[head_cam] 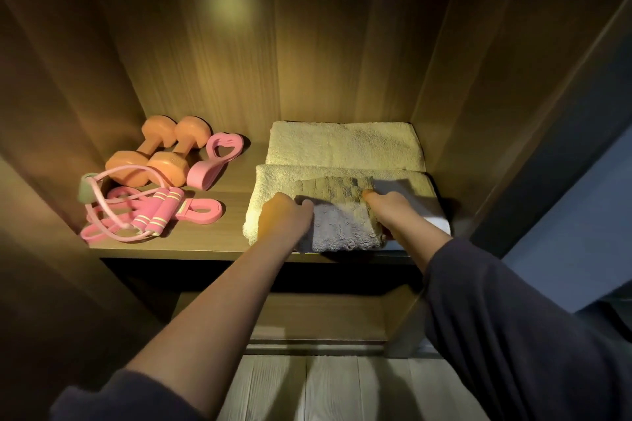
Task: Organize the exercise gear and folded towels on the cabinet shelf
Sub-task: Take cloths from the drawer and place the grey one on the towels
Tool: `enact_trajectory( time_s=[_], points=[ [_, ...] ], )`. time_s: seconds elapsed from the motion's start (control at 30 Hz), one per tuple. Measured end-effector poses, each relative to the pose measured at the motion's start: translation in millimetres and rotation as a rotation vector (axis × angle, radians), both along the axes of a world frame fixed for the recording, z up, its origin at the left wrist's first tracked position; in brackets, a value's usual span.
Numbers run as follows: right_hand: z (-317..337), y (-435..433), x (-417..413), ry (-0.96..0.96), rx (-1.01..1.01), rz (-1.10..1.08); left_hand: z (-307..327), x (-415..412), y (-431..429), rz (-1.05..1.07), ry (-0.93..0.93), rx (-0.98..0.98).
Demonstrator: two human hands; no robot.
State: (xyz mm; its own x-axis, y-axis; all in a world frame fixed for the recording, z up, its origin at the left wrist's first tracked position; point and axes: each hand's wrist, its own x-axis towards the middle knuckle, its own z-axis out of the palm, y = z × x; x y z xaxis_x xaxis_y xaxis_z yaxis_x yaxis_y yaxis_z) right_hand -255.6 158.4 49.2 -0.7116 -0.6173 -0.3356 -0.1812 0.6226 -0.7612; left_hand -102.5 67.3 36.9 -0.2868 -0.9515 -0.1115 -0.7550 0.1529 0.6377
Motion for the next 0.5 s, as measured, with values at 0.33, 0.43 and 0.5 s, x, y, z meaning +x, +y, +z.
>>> enact_trajectory(
  time_s=[0.33, 0.43, 0.5],
  points=[
    [-0.1, -6.1, 6.8, 0.016, 0.054, -0.002, 7.2, -2.9, -7.5, -0.01, 0.236, 0.347],
    [-1.9, -4.8, 7.6, 0.012, 0.004, -0.011, 2.7, 2.5, -6.5, -0.043, 0.405, 0.449],
    [-5.2, -4.0, 12.1, 0.015, -0.076, -0.028, -1.9, 2.8, -4.1, -0.043, 0.482, 0.567]
  ],
)
